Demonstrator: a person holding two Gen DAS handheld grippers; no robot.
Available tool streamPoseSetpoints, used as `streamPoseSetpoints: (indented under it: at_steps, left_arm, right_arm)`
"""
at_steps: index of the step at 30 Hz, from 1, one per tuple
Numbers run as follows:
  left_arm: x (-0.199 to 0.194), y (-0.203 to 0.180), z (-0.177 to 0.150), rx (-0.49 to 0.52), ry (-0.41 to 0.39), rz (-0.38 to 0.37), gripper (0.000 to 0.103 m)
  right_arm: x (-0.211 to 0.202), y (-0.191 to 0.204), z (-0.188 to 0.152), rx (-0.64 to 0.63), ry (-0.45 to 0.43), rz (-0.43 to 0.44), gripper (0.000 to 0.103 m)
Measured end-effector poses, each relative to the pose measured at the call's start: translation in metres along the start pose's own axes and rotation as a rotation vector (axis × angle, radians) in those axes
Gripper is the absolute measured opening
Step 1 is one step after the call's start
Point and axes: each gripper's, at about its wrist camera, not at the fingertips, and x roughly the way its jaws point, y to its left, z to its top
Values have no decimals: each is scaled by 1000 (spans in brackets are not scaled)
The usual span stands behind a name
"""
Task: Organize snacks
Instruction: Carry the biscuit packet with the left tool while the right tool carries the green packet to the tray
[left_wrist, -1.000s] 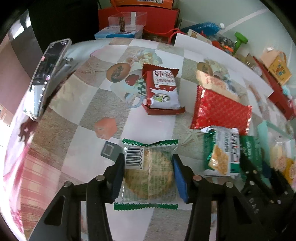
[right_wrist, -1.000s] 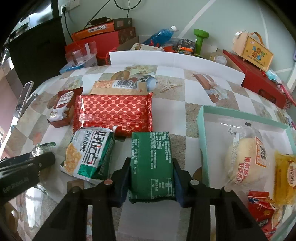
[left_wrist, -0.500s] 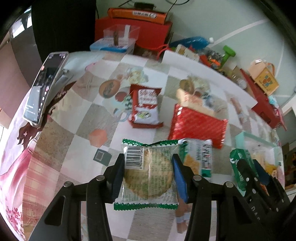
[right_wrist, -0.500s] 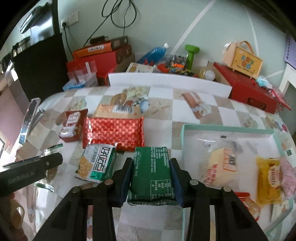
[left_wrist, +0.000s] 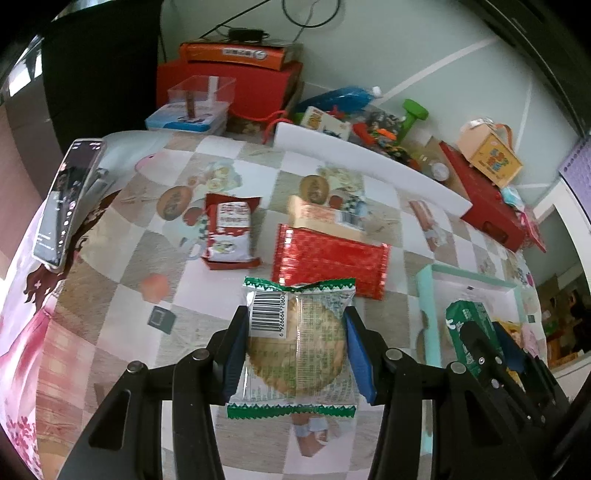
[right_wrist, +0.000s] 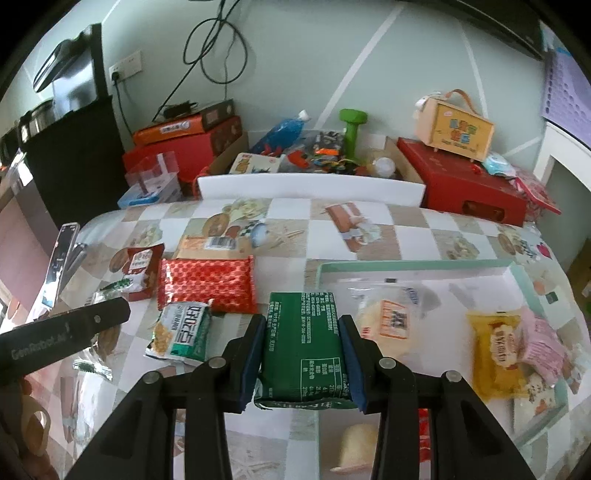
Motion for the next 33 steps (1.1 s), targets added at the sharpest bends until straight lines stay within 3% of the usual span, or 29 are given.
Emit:
streamPoseSetpoints:
  at_steps: [19, 33]
  left_arm:
    - [5, -83, -15, 166, 31, -119, 51]
    - [56, -148, -3, 276, 73, -109, 51]
  right_arm:
    - [-34, -142, -3, 287, -61, -183, 42]
    - [-19, -168, -9, 352, -34, -113, 42]
